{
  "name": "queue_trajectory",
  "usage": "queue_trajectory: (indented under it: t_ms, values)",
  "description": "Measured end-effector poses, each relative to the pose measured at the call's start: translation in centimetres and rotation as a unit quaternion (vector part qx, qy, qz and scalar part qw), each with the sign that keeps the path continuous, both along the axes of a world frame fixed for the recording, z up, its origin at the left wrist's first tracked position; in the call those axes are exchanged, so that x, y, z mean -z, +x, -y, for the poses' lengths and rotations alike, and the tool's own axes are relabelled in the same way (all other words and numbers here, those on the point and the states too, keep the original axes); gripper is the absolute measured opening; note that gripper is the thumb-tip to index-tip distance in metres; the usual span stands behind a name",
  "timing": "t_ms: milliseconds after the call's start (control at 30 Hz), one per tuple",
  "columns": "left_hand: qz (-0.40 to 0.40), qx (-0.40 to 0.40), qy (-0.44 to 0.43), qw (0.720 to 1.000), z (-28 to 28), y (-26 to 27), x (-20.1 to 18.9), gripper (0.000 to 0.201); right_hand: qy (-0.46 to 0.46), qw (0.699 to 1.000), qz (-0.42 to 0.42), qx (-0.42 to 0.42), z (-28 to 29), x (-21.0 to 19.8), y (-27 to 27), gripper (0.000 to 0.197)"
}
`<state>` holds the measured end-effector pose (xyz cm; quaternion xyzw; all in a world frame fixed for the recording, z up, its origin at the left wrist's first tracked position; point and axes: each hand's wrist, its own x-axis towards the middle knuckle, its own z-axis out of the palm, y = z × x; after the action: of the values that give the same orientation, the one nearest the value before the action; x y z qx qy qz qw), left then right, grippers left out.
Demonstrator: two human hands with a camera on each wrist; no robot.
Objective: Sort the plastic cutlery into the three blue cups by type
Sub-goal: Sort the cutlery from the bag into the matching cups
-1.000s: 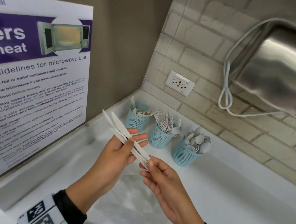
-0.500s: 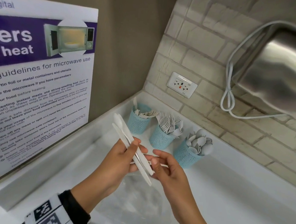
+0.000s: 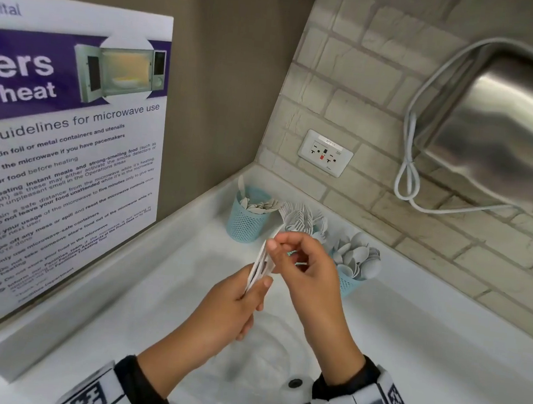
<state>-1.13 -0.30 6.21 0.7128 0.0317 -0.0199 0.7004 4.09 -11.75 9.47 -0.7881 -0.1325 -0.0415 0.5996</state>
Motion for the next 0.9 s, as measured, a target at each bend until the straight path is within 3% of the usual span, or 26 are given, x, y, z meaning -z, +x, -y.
queue_trajectory:
  t_ms: [100,300,433,600,700,767,900]
  values:
    - [-0.005,0.007,0.017,1.0,-0.4,0.2,0.4,0.009,0.049,0.998,-0.036,0.002,-0.1,-0.1,0.3,0.005]
    - [0.008,0.013,0.047,0.999,-0.3,0.1,1.0,0.026,0.06,0.996,-0.044,0.039,0.8,-0.2,0.6,0.008]
    - [0.027,0.018,0.069,0.997,-0.1,0.2,1.6,0.035,0.116,0.989,-0.052,0.075,2.3,-1.0,1.2,0.011]
    - [0.022,0.009,0.018,1.0,-0.1,0.2,1.3,0.038,0.188,0.976,-0.014,0.11,5.2,-3.1,2.2,0.015]
    - [0.006,-0.01,-0.01,1.0,-0.1,0.3,0.9,0.029,0.222,0.961,0.042,0.161,7.4,-4.3,2.7,0.016]
    - [-0.011,-0.031,-0.025,0.999,-0.2,0.3,0.7,0.018,0.207,0.95,0.095,0.214,8.8,-4.7,3.1,0.015]
    - [-0.041,-0.046,-0.045,0.997,-0.6,0.3,0.5,0.019,0.093,0.936,0.157,0.3,11.4,-3.3,4.5,0.017]
